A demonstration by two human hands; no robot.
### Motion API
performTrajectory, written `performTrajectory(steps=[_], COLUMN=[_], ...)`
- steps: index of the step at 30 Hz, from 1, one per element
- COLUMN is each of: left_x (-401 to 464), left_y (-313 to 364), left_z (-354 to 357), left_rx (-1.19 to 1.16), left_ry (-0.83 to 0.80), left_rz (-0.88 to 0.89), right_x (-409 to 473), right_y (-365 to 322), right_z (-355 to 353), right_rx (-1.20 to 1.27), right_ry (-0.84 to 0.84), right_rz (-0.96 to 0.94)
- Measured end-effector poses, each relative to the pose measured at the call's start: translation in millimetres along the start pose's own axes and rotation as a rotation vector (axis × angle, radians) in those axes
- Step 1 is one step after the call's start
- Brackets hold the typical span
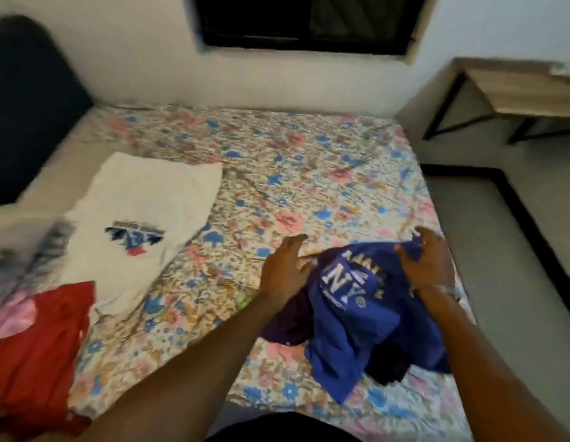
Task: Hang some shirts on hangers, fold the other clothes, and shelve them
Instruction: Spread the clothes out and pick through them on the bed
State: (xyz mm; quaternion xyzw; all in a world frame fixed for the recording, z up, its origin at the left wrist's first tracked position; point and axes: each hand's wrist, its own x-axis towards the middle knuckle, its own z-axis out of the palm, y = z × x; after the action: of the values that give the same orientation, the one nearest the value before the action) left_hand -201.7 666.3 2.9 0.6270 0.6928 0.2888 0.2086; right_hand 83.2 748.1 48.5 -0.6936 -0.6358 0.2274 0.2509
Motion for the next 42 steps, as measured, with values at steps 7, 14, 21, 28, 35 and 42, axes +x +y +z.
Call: performTrajectory(steps=[7,14,21,28,35,42], left_x=[-132,-295,-402,-500,-528,-462], left_y=[-131,-201,-269,-361,-445,-517], left_z=[-80,-154,-192,-240,-307,-346], left_rx=[0.090,0.030,-0.069,-0.187,-0.165,-0.219], left_ry=[0.105,0.286,0.371,0.316,0.231,0.139], left_rz=[-0.506,-0.828,-0.980,-1.037,-1.015,-0.911], right_x=[-92,-198,-299,-405,-458,-452], right_y=[-34,-137,-222,-272,-311,-368], right_z=[194,278,347,426,460,541], right_rx=[0.063,0.079,0.061,0.001,0.062,0.178], right_ry=[-0.540,-0.819,-0.958,-0.959,-0.864,-0.794], right_rz=[-0.023,-0.199,-0.327,-0.222,-0.123,0.132])
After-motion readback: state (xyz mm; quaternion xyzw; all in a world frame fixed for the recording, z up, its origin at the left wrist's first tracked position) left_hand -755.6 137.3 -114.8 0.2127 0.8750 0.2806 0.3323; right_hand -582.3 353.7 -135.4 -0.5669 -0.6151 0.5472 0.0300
